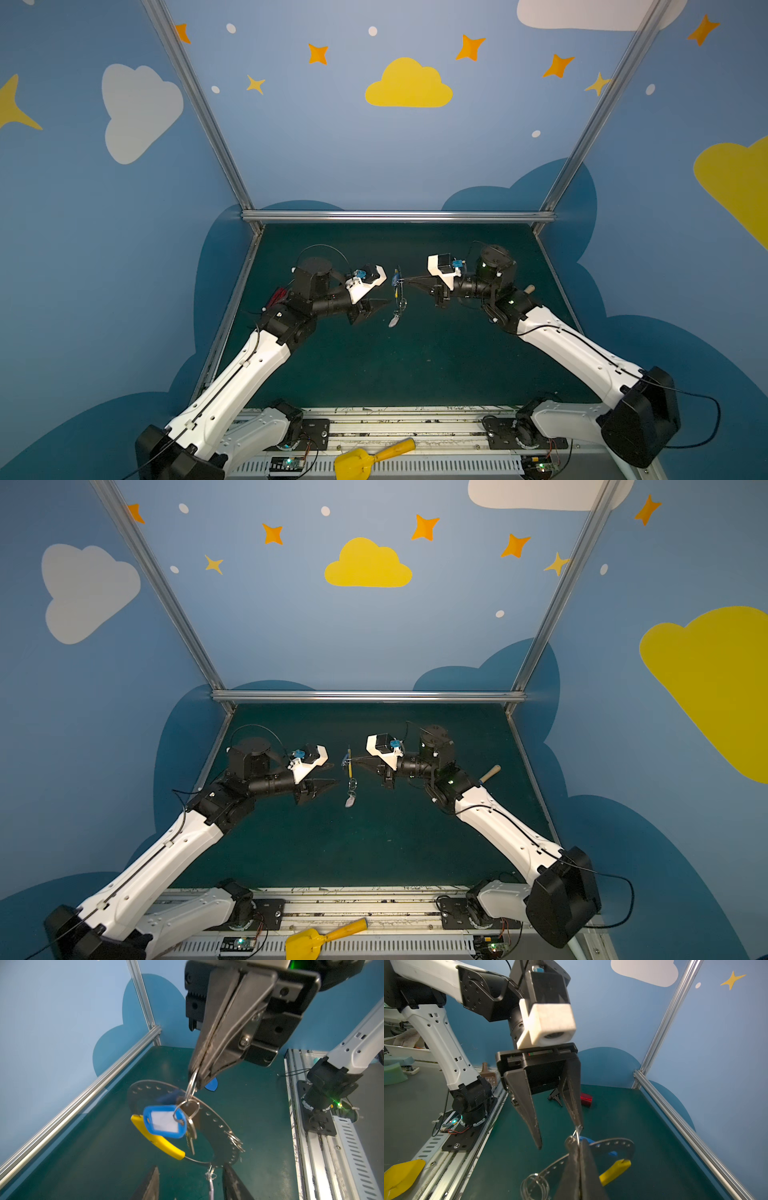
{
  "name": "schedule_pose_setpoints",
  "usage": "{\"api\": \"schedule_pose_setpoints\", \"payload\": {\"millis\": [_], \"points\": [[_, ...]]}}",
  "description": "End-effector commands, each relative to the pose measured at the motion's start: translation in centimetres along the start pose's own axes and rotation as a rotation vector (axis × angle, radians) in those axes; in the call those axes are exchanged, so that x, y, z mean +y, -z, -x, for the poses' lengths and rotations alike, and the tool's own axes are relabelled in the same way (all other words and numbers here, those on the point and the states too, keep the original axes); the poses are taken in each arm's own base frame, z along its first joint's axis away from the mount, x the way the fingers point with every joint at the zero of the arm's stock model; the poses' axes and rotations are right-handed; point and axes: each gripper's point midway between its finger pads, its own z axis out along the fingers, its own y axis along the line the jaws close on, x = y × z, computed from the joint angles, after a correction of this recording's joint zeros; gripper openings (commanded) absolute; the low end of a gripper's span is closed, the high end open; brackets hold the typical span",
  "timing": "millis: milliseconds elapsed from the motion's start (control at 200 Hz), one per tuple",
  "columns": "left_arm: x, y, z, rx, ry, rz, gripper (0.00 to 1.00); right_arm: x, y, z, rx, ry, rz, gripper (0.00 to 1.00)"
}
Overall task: Attach keys to a key ring
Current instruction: Insert the key into the keyring.
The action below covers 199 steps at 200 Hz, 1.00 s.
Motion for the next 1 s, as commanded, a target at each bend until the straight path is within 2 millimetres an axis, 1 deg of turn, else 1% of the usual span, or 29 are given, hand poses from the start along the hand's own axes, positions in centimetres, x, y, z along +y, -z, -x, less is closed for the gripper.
{"api": "schedule_pose_setpoints", "payload": {"millis": [0,145,396,551,731,831,991], "points": [[0.0,0.2,1.8,-0.073,0.004,0.001,0.53,-0.2,0.6,1.6,-0.035,0.013,-0.031,0.00],[-0.3,-0.3,2.6,-0.103,0.015,-0.033,0.53,-0.3,0.6,1.7,-0.039,0.005,-0.036,0.00],[-0.5,-1.1,2.8,-0.098,0.020,-0.067,0.41,-0.5,0.7,2.1,-0.053,-0.003,-0.046,0.00],[-0.3,-1.6,2.9,-0.095,0.019,-0.063,0.40,-0.6,0.6,2.1,-0.058,-0.008,-0.044,0.00],[0.3,-2.2,2.8,-0.081,0.016,-0.043,0.34,-0.6,0.6,2.2,-0.062,-0.014,-0.040,0.00],[0.6,-2.2,2.8,-0.076,0.007,-0.026,0.30,-0.5,0.6,2.1,-0.062,-0.018,-0.037,0.00],[0.9,-2.2,3.0,-0.077,-0.013,-0.006,0.14,-0.5,0.6,2.1,-0.067,-0.026,-0.037,0.00]]}}
